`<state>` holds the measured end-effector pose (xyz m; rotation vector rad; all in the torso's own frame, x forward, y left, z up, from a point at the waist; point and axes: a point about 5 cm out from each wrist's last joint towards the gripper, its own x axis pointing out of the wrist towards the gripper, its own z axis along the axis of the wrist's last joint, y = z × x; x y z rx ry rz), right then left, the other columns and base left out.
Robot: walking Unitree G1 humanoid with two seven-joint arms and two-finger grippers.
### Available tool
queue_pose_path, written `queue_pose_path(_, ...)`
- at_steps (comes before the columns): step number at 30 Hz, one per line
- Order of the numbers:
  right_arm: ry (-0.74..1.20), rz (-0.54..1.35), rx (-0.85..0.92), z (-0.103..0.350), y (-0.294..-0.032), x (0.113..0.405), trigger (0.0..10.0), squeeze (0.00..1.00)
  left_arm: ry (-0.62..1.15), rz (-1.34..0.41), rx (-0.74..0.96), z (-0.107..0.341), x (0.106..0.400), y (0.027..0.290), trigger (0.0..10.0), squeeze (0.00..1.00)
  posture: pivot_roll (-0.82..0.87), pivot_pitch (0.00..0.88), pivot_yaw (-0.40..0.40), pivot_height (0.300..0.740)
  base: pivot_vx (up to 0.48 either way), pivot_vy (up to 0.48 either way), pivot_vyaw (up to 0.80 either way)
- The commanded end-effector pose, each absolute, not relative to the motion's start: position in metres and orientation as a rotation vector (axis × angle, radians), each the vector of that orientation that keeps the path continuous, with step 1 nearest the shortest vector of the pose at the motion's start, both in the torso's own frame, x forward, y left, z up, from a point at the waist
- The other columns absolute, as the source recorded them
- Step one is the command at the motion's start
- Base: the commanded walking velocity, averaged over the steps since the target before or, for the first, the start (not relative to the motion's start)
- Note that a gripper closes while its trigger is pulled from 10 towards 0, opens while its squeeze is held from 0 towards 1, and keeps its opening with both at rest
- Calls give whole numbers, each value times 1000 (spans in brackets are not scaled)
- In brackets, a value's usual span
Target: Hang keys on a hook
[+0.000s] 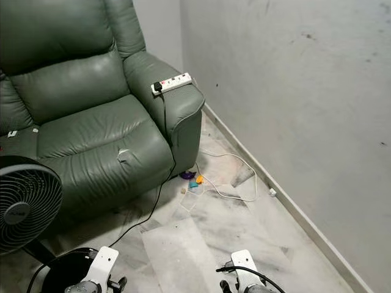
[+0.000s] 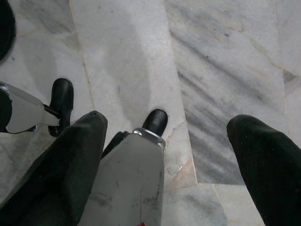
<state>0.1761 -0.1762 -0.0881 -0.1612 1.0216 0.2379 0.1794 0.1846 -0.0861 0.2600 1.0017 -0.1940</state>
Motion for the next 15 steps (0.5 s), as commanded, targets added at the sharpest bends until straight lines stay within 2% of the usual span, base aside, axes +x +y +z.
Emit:
queue_pose_path(1, 1035, 240, -164, -90, -176, 173, 10000, 0, 1017, -205, 269, -87, 177, 186, 10000, 0, -41, 99, 16, 740, 382, 0, 0)
queue_pose_path(15, 1036, 262, -188, -89, -177, 173, 10000, 0, 1023, -205, 270, -88, 175, 183, 10000, 0, -39, 106, 5, 740, 397, 0, 0)
